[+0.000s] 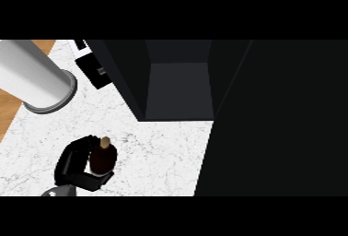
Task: Pick up the wine, place it into the cabinet and close the cabinet
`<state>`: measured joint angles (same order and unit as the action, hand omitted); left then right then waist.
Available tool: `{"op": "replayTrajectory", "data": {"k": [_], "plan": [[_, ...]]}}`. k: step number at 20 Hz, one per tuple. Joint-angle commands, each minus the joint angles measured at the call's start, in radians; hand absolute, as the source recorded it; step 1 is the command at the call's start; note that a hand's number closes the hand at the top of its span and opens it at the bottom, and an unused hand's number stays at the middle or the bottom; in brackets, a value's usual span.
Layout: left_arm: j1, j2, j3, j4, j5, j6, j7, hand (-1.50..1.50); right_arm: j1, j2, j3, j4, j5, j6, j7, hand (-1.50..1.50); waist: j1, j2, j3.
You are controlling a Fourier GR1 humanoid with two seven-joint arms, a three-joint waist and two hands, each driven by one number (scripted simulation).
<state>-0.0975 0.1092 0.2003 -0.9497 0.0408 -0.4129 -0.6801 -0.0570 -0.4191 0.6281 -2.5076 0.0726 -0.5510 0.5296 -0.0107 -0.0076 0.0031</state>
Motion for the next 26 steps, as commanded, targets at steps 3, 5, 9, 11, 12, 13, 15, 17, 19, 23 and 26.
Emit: {"op": "replayTrajectory", "data": {"k": [3, 5, 9, 11, 12, 13, 15, 17, 19, 23, 26], "plan": [[0.056, -0.082, -0.071, -0.139, 0.025, -0.011, 0.103, 1.5, 0.061, -0.03, -0.001, -0.188, 0.041, 0.009, 0.057, -1.5, 0.007, 0.002, -0.003], [0.131, -0.087, -0.091, -0.218, 0.029, -0.031, 0.094, 1.5, 0.112, -0.07, -0.025, -0.237, 0.025, 0.009, 0.028, -1.5, 0.005, 0.0, -0.002], [0.156, -0.108, -0.178, -0.358, 0.041, 0.024, 0.189, 1.5, 0.086, -0.032, 0.003, -0.182, 0.048, -0.008, 0.029, -1.5, 0.007, 0.001, -0.003], [0.128, -0.108, -0.201, -0.378, 0.096, 0.045, 0.259, 1.5, 0.085, -0.063, -0.026, -0.211, 0.027, 0.012, 0.04, -1.5, 0.002, 0.002, -0.003], [0.175, -0.109, -0.233, -0.403, 0.088, 0.066, 0.225, 1.5, 0.131, -0.062, 0.04, -0.229, 0.085, -0.008, 0.008, -1.5, -0.003, -0.001, -0.003], [0.125, -0.109, -0.268, -0.367, 0.094, 0.093, 0.236, 1.5, 0.16, -0.064, 0.004, -0.183, 0.004, 0.023, -0.069, -1.5, -0.002, 0.003, -0.002], [0.174, -0.109, -0.274, -0.507, 0.116, 0.111, 0.328, 1.5, 0.107, -0.049, 0.017, -0.202, 0.051, -0.01, 0.013, -1.5, 0.005, 0.001, -0.003], [0.169, -0.109, -0.353, -0.493, 0.124, 0.162, 0.316, 1.5, 0.168, -0.054, 0.063, -0.187, 0.087, -0.017, -0.07, -1.5, -0.003, 0.0, -0.003], [0.194, -0.109, -0.414, -0.531, 0.109, 0.25, 0.291, 1.5, 0.157, -0.096, -0.057, -0.207, -0.026, 0.018, -0.046, -1.5, 0.003, 0.003, -0.002], [0.139, -0.109, -0.466, -0.567, 0.099, 0.384, 0.34, 1.5, 0.217, -0.113, 0.037, -0.264, 0.042, -0.004, -0.044, -1.5, -0.014, -0.002, -0.003], [0.076, -0.109, -0.516, -0.556, 0.118, 0.513, 0.363, 1.5, 0.2, -0.088, 0.067, -0.201, 0.056, -0.009, -0.098, -1.5, -0.01, 0.001, -0.003]]}}
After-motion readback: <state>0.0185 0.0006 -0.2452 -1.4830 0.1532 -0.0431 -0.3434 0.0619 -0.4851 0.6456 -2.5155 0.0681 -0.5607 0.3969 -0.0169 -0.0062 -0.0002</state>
